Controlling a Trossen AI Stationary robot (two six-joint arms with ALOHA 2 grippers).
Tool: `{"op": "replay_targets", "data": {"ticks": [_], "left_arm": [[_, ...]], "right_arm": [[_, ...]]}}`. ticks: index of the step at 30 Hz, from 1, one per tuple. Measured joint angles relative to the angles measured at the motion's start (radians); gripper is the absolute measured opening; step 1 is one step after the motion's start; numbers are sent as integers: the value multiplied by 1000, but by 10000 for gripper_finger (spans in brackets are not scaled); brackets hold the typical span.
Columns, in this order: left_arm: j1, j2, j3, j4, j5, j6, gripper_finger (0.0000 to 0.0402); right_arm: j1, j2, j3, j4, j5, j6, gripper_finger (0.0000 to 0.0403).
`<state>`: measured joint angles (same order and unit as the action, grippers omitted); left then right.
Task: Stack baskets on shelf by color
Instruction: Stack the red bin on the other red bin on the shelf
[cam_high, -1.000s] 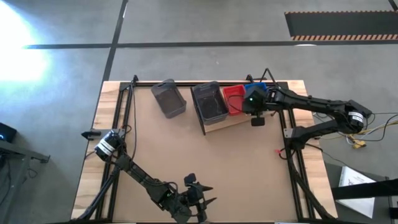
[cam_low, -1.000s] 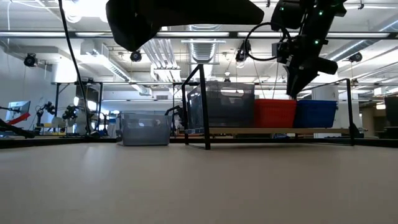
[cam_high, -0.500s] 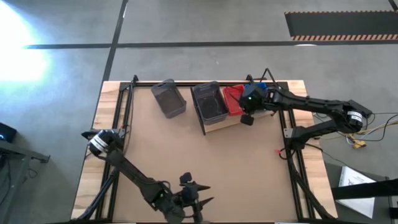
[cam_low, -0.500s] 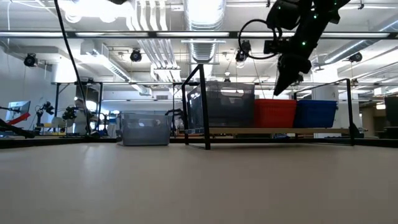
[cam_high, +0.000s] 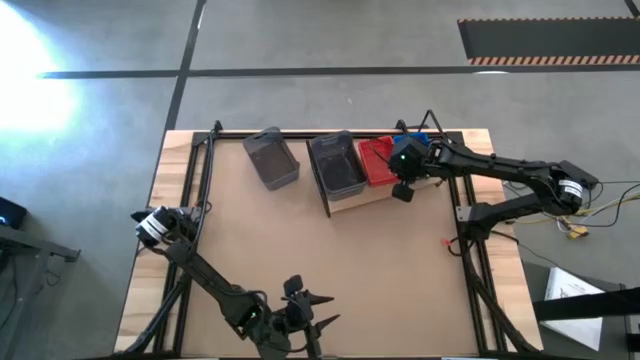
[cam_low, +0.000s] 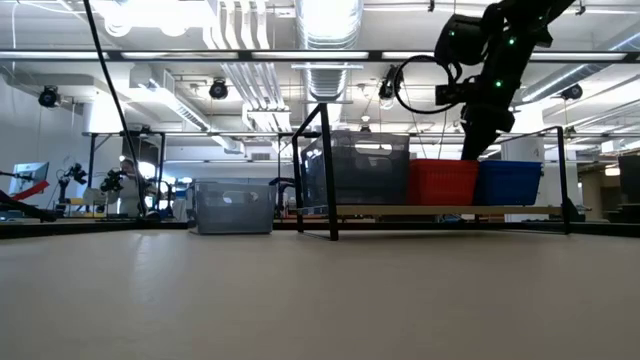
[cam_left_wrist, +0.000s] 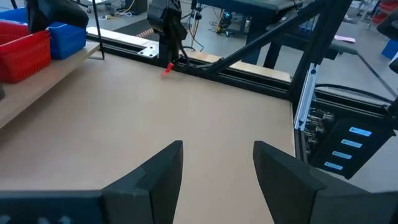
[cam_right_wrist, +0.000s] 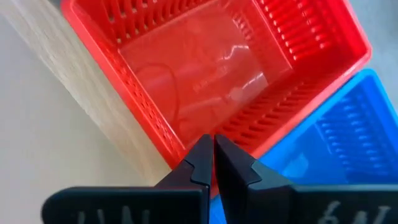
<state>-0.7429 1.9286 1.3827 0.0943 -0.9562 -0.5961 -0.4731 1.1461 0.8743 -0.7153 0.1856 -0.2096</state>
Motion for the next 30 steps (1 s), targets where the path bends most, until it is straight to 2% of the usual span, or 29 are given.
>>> {"op": "replay_targets", "data": {"ticks": [11,14,21,30], "left_arm": [[0,0,0,2,-2,0,180],[0,0,0,3,-2,0,180],[0,0,0,2,-2,0,180],[1,0,0,2,-2,0,180]], "right_arm": [[-1,-26,36,-50,88,0,9],[-1,-48,37,-50,83,2,9],[-1,-80,31,-22,-13,96,9],[-8,20,20,17,-10,158,9]]}}
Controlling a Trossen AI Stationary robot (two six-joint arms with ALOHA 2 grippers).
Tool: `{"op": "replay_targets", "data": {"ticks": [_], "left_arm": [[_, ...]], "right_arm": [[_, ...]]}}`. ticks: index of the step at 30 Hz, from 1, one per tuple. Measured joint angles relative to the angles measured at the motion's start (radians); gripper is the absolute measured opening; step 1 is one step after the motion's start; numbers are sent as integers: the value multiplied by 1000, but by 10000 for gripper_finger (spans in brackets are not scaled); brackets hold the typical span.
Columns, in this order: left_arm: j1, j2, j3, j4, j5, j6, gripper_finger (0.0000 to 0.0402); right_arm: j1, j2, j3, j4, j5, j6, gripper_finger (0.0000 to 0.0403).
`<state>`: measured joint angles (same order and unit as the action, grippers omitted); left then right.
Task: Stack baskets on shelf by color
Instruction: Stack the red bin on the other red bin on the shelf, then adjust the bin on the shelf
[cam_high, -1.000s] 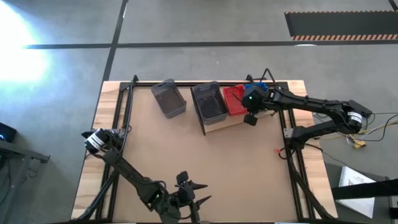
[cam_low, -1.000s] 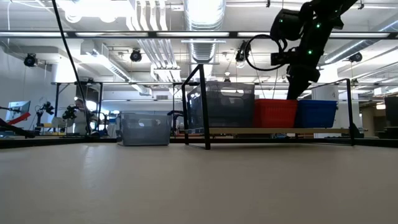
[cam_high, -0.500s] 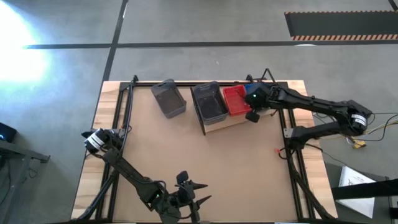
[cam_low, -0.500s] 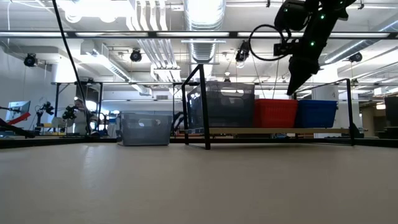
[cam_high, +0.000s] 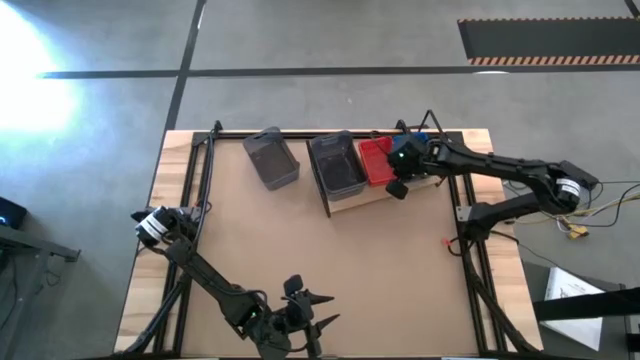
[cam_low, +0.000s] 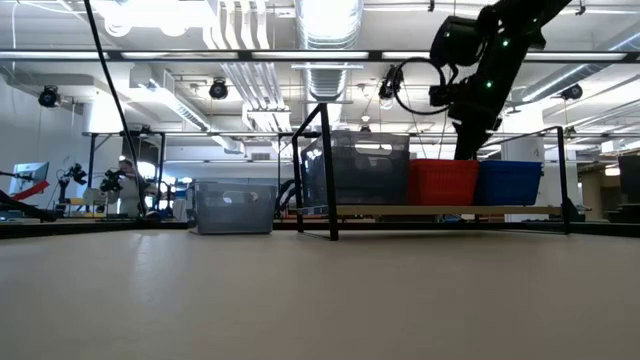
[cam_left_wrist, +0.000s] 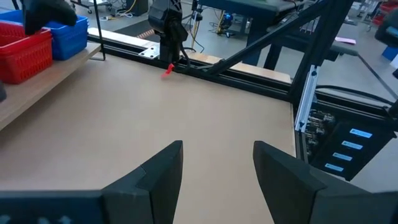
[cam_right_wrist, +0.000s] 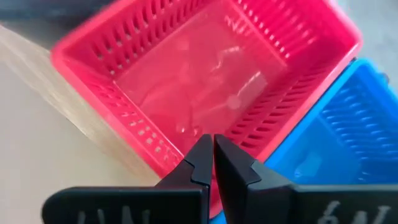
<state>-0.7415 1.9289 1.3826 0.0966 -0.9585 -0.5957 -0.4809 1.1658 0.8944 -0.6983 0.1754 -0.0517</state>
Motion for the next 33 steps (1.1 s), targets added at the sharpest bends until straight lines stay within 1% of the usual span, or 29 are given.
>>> {"op": "replay_targets", "data": {"ticks": [5,9,13,21,23,26,27,29,33], "left_arm": [[0,0,0,0,0,0,180],[0,0,0,0,0,0,180],[0,0,0,0,0,0,180],[0,0,0,0,0,0,180],[0,0,0,0,0,0,180],[0,0,0,0,0,0,180],[0,0,0,0,0,0,180],[0,0,0,0,0,0,180],[0,0,0,0,0,0,180]], "right_arm": [[-4,34,0,-6,18,8,9],[-4,31,0,-38,63,16,9],[-4,19,0,-70,71,-6,9],[-2,-83,21,-79,56,-19,9],[-4,-120,32,-105,93,5,9],[-33,-154,36,-167,218,53,9],[-55,-157,36,-190,227,66,9],[-107,-152,34,-223,200,87,9],[-203,-95,32,-254,98,105,9]]}}
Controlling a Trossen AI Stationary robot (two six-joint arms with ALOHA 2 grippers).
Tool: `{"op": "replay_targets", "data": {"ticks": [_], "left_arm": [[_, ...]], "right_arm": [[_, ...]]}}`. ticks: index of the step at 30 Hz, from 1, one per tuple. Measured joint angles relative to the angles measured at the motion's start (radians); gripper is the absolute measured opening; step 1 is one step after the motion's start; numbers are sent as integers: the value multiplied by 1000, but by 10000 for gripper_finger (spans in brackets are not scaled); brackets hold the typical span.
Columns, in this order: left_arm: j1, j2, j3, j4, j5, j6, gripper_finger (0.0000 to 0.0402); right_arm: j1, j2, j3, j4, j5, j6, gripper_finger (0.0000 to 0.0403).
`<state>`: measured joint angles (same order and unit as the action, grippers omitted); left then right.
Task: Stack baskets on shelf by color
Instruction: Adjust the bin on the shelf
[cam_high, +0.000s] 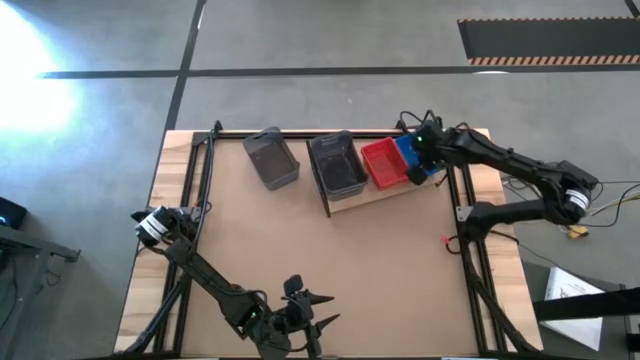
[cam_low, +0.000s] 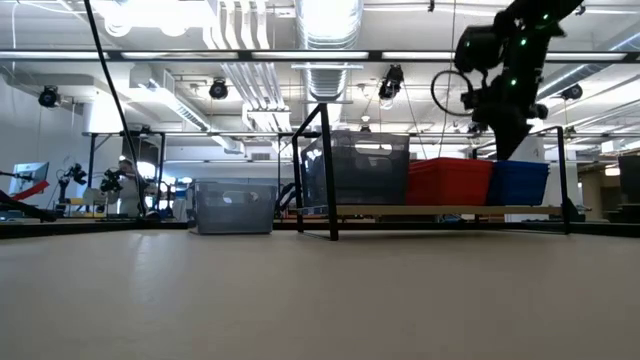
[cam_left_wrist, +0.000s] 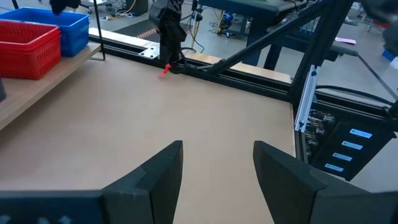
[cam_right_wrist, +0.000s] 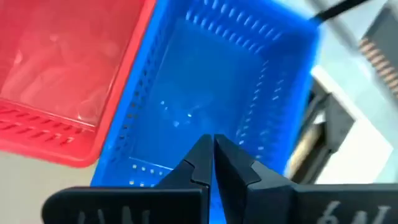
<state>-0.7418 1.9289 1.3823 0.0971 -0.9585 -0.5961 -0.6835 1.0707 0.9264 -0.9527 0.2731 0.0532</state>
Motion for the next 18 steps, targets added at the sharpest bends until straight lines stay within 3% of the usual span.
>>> {"op": "replay_targets", "data": {"ticks": [5,18], "left_arm": [[0,0,0,0,0,0,180],[0,0,0,0,0,0,180]], "right_arm": [[-15,78,0,19,-117,-2,9],[11,93,0,75,-165,26,9]]}}
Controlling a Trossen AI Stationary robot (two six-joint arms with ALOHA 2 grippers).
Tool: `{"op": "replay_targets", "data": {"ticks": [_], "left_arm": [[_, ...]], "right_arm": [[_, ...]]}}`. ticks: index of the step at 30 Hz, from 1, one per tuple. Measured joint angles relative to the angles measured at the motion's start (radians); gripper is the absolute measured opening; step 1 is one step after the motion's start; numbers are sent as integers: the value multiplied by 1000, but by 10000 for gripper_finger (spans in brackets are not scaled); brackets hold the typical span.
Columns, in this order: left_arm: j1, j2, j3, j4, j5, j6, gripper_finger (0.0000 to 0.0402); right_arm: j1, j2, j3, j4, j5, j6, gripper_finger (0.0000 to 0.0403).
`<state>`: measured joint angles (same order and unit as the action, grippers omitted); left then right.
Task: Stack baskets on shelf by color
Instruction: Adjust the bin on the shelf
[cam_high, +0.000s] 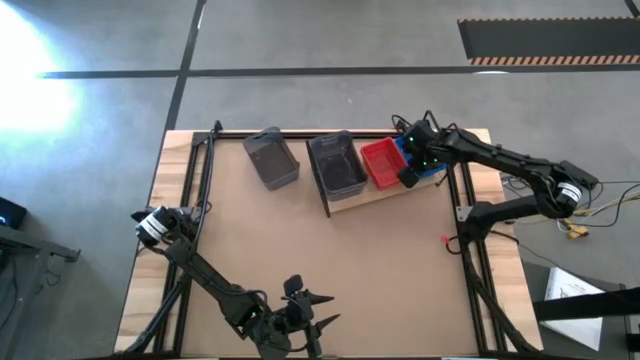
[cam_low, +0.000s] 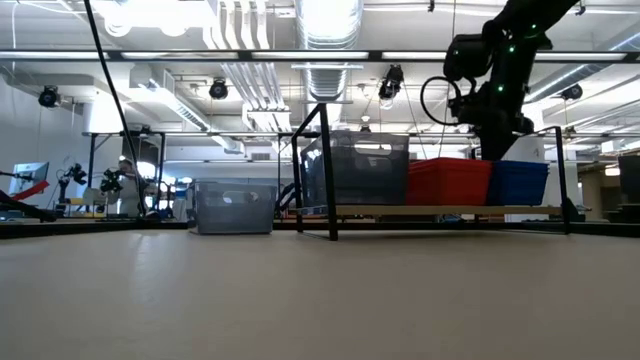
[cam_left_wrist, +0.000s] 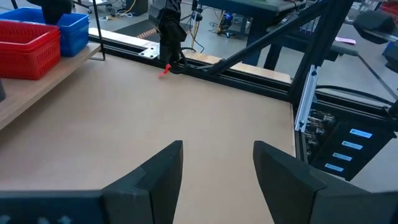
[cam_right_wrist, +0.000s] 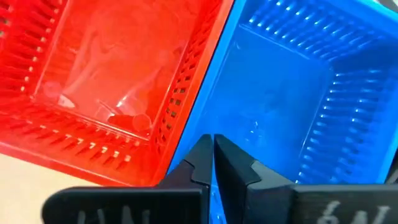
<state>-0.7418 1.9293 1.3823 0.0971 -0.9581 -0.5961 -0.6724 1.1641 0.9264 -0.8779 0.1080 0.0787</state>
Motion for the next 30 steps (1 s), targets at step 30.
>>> {"op": "replay_targets", "data": {"ticks": [30], "left_arm": [[0,0,0,0,0,0,180]], "right_arm": [[5,-1,-4,68,-135,47,9]]}}
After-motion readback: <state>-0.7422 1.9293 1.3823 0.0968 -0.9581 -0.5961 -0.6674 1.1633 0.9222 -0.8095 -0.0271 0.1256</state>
